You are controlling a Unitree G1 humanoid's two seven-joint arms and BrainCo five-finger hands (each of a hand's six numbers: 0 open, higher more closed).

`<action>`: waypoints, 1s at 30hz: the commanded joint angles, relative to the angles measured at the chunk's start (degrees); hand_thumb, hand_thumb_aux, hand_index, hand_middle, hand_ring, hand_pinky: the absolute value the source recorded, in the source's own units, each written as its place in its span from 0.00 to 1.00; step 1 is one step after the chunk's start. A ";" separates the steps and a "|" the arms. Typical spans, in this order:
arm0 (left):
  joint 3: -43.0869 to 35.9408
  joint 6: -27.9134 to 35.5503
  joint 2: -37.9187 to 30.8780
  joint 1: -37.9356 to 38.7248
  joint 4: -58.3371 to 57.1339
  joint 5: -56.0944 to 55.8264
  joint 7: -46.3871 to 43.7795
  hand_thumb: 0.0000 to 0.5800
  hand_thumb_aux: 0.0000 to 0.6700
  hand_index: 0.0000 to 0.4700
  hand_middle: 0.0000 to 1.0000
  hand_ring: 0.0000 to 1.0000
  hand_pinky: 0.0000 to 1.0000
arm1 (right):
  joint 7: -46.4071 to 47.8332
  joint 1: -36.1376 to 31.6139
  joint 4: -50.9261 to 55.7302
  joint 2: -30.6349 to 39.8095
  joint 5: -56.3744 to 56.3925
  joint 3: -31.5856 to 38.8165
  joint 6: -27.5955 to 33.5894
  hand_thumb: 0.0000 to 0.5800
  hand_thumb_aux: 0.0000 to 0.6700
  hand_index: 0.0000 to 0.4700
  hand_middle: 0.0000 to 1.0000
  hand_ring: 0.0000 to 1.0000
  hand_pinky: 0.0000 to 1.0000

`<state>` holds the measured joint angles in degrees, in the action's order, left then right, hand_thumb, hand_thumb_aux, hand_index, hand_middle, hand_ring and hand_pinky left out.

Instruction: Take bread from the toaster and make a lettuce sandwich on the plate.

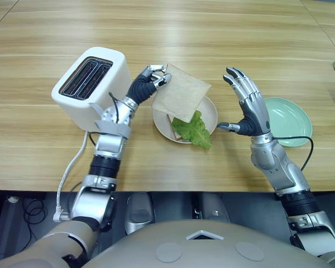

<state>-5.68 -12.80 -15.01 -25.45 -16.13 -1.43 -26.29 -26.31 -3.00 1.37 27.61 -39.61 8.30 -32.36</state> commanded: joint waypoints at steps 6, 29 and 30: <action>-10.20 -11.08 -4.88 -10.62 -16.33 10.42 -10.23 1.00 1.00 0.98 1.00 1.00 1.00 | 3.34 0.21 0.12 -0.19 -1.48 0.94 -0.68 0.00 0.00 0.00 0.00 0.00 0.00; -15.23 -11.60 7.05 -33.19 -57.18 21.70 -5.27 1.00 1.00 0.98 1.00 1.00 1.00 | 13.55 1.14 4.86 -1.31 -8.24 14.65 -2.11 0.00 0.00 0.00 0.00 0.00 0.00; -15.50 -11.26 7.21 -33.27 -57.67 22.32 -4.84 1.00 1.00 0.98 1.00 1.00 1.00 | 14.13 0.98 6.07 -1.39 -8.40 15.05 -1.46 0.00 0.00 0.00 0.00 0.00 0.00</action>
<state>-19.64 -25.56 -8.33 -58.11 -71.63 18.62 -32.12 -14.05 -2.20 4.65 25.85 -47.28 22.22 -35.10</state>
